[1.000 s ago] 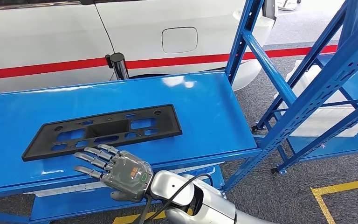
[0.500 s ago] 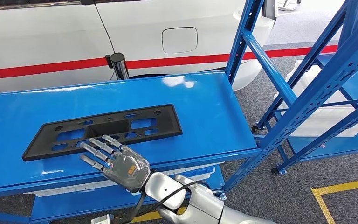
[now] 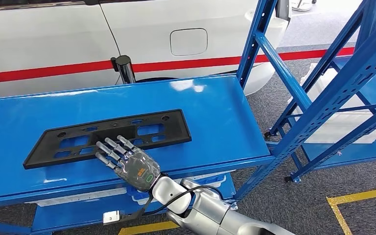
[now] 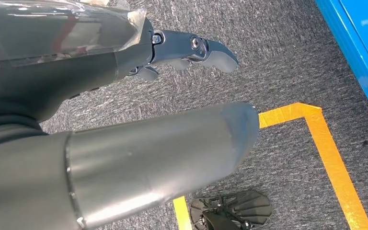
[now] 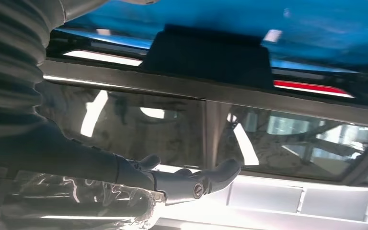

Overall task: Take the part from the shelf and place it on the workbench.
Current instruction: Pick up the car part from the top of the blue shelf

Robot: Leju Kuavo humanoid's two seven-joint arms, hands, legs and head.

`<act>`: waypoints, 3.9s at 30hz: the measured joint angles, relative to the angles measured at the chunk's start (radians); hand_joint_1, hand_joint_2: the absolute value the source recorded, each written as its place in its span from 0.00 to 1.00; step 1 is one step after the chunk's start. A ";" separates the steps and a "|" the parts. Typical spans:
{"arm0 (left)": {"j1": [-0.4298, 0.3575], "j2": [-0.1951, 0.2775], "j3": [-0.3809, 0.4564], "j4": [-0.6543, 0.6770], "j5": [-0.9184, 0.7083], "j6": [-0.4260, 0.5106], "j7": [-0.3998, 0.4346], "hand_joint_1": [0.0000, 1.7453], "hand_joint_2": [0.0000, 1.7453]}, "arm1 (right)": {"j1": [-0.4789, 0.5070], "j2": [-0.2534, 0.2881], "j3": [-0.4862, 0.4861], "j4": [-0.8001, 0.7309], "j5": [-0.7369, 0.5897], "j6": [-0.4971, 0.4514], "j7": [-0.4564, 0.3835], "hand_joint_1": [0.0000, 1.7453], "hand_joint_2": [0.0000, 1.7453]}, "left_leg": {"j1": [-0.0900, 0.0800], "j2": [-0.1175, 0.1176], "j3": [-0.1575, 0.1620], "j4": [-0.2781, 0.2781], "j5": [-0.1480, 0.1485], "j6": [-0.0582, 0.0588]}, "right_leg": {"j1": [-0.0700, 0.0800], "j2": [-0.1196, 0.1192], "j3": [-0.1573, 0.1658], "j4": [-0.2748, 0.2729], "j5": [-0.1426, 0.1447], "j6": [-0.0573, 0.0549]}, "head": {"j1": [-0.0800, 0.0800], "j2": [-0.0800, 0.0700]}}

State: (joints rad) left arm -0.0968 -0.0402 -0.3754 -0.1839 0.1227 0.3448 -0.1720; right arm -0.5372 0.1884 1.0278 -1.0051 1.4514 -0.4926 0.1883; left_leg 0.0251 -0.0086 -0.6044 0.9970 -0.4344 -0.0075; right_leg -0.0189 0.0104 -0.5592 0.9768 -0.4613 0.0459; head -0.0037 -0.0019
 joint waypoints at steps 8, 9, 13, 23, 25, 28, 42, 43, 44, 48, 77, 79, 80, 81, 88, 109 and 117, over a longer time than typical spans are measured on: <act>-0.001 0.000 -0.003 0.000 -0.011 -0.009 0.008 0.00 0.00 | -0.015 0.009 -0.028 0.068 0.068 -0.094 0.080 0.00 1.00 | 0.000 0.000 0.000 0.000 0.000 0.000 | 0.000 0.000 0.000 0.000 0.000 0.000 | 0.000 0.000; -0.001 0.000 -0.003 0.000 -0.012 -0.010 0.008 0.00 0.00 | -0.015 0.011 -0.035 0.071 0.068 -0.095 0.079 0.00 1.00 | 0.000 0.000 0.000 0.000 0.000 0.000 | 0.000 0.000 0.000 0.000 0.000 0.000 | 0.000 0.000; -0.002 0.000 -0.004 0.000 -0.013 -0.010 0.008 0.00 0.00 | -0.016 0.016 -0.058 0.080 0.068 -0.095 0.075 0.00 1.00 | 0.000 0.000 0.000 0.000 0.000 0.000 | 0.000 0.000 0.000 0.000 0.000 0.000 | 0.000 0.000; -0.003 0.000 -0.004 0.000 -0.016 -0.009 0.011 0.00 0.00 | -0.014 0.024 -0.089 0.101 0.066 -0.095 0.056 0.00 1.00 | 0.000 0.000 0.000 0.000 0.000 0.000 | 0.000 0.000 0.000 0.000 0.000 0.000 | 0.000 0.000; -0.003 0.000 -0.004 0.000 -0.016 -0.008 0.012 0.00 0.00 | -0.014 0.025 -0.092 0.107 0.066 -0.093 0.055 0.00 1.00 | 0.000 0.000 0.000 0.000 0.000 0.000 | 0.000 0.000 0.000 0.000 0.000 0.000 | 0.000 0.000; -0.005 0.000 -0.005 0.000 -0.019 -0.008 0.016 0.00 0.00 | -0.016 0.034 -0.100 0.125 0.065 -0.086 0.054 0.00 1.00 | 0.000 0.000 0.000 0.000 0.000 0.000 | 0.000 0.000 0.000 0.000 0.000 0.000 | 0.000 0.000; -0.013 -0.001 -0.007 0.000 -0.028 -0.008 0.026 0.00 0.00 | -0.082 0.112 -0.120 0.287 0.061 -0.089 0.054 0.00 1.00 | 0.000 0.001 0.005 0.000 0.000 0.000 | 0.000 0.000 0.002 0.000 0.000 0.000 | 0.000 0.000; -0.014 -0.001 -0.007 0.000 -0.028 -0.008 0.026 0.00 0.00 | -0.090 0.120 -0.122 0.303 0.061 -0.091 0.054 0.00 1.00 | 0.001 0.001 0.005 0.000 0.000 0.000 | 0.000 0.000 0.003 0.000 0.000 0.000 | 0.000 0.000; -0.014 -0.001 -0.007 0.000 -0.028 -0.008 0.026 0.00 0.00 | -0.095 0.127 -0.124 0.316 0.061 -0.092 0.054 0.00 1.00 | 0.001 0.001 0.005 0.000 0.000 0.000 | 0.000 0.000 0.003 0.000 0.000 0.000 | 0.000 0.000; -0.014 -0.002 -0.007 0.000 -0.026 -0.007 0.026 0.00 0.00 | -0.112 0.146 -0.130 0.354 0.060 -0.094 0.055 0.00 1.00 | 0.001 0.001 0.005 0.000 0.000 0.000 | 0.000 0.000 0.003 0.000 0.000 0.000 | 0.000 0.000; -0.024 -0.009 -0.007 0.000 -0.028 -0.011 0.029 0.00 0.00 | -0.228 0.169 -0.136 0.571 0.070 -0.107 0.208 0.85 1.00 | 0.001 0.000 0.012 0.000 -0.001 -0.001 | 0.000 0.000 0.002 0.000 -0.001 -0.001 | 0.000 0.000; -0.024 -0.009 -0.007 0.000 -0.028 -0.011 0.029 0.00 0.00 | -0.229 0.169 -0.138 0.582 0.069 -0.108 0.196 1.00 1.00 | 0.001 0.000 0.012 0.000 -0.001 -0.001 | 0.000 0.000 0.003 0.000 -0.001 -0.001 | 0.000 0.000; -0.024 -0.009 -0.007 0.000 -0.027 -0.011 0.029 0.00 0.00 | -0.229 0.169 -0.139 0.587 0.069 -0.109 0.189 1.00 1.00 | 0.001 0.000 0.012 0.000 -0.001 -0.001 | 0.000 0.000 0.004 0.000 -0.001 -0.001 | 0.000 0.000; -0.024 -0.009 -0.007 0.000 -0.027 -0.011 0.029 0.00 0.00 | -0.228 0.170 -0.140 0.592 0.069 -0.110 0.184 1.00 1.00 | 0.001 0.000 0.012 0.000 -0.001 -0.001 | 0.000 0.000 0.006 0.000 -0.001 -0.001 | 0.000 0.000; -0.024 -0.009 -0.007 0.000 -0.026 -0.010 0.029 0.00 0.00 | -0.228 0.170 -0.142 0.611 0.068 -0.114 0.175 1.00 1.00 | 0.001 0.000 0.012 0.000 -0.001 -0.001 | 0.000 0.000 0.009 0.000 -0.001 -0.001 | 0.000 0.000; -0.008 -0.013 -0.006 0.000 -0.017 0.029 -0.011 0.00 0.25 | -0.198 0.173 -0.343 0.361 -0.339 -0.198 -0.207 1.00 1.00 | 0.001 0.000 0.007 0.000 -0.001 -0.001 | 0.000 0.000 0.006 0.000 -0.001 -0.001 | 0.000 0.000; -0.005 -0.014 -0.004 0.000 -0.015 0.044 -0.012 0.00 1.00 | -0.180 0.172 -0.398 0.257 -0.445 -0.198 -0.294 1.00 1.00 | 0.001 0.001 0.005 0.000 -0.001 -0.001 | 0.001 0.001 0.004 0.000 -0.001 -0.001 | 0.000 0.000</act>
State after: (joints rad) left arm -0.1019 -0.0538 -0.3796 -0.1839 0.1080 0.3887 -0.1839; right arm -0.7172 0.3609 0.6294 -0.7478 1.0061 -0.6905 -0.1054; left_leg 0.0262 -0.0081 -0.5995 0.9970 -0.4351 -0.0089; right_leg -0.0178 0.0112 -0.5547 0.9772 -0.4622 0.0449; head -0.0038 -0.0019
